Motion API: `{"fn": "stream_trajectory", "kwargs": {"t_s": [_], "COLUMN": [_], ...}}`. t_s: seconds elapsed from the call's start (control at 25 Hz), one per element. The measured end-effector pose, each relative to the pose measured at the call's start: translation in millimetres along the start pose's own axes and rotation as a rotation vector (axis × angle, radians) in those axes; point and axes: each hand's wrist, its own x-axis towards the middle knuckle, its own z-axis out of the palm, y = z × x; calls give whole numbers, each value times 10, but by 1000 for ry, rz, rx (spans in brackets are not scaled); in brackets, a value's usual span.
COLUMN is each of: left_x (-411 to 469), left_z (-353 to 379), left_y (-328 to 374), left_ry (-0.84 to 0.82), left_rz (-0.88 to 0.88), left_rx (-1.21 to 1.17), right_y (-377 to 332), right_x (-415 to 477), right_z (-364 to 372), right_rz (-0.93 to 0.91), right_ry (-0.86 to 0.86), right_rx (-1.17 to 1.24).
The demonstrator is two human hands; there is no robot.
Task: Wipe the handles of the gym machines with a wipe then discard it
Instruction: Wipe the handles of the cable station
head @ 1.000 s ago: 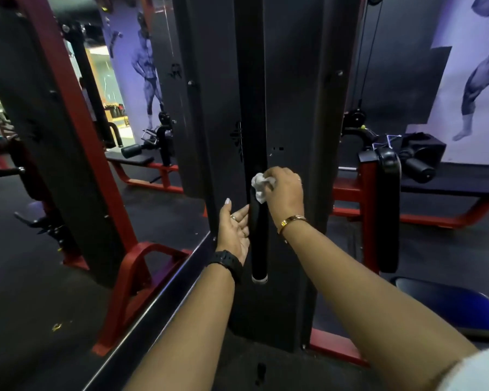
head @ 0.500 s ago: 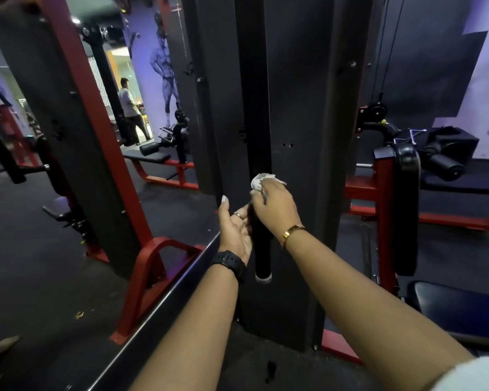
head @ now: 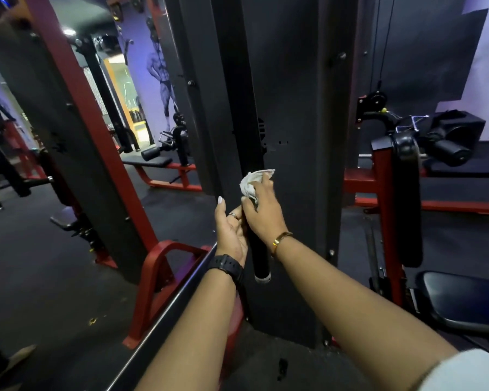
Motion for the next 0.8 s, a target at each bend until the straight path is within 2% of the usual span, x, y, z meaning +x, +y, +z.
{"fn": "stream_trajectory", "kwargs": {"t_s": [0.2,0.28,0.4,0.48,0.56,0.64,0.8], "left_x": [-14,-14,-5,-16,-24,-23,-7], "left_z": [13,21,31,38,34,19,30], "left_y": [14,18,17,23,8,-3,23], "left_ry": [-37,-27,-7,-14,-33,-36,6], "left_rz": [16,8,-5,6,19,30,-9], "left_rx": [-40,-31,6,-22,-19,-14,5], "right_y": [225,246,53,1,69,163,164], "right_x": [-510,-481,-79,28,-89,-300,-294], "right_z": [83,112,34,-6,-4,38,-6], "right_rz": [-219,-171,59,-21,-128,-136,63], "right_ry": [102,156,129,36,31,130,440], "right_rx": [-61,20,118,32,53,132,229]}}
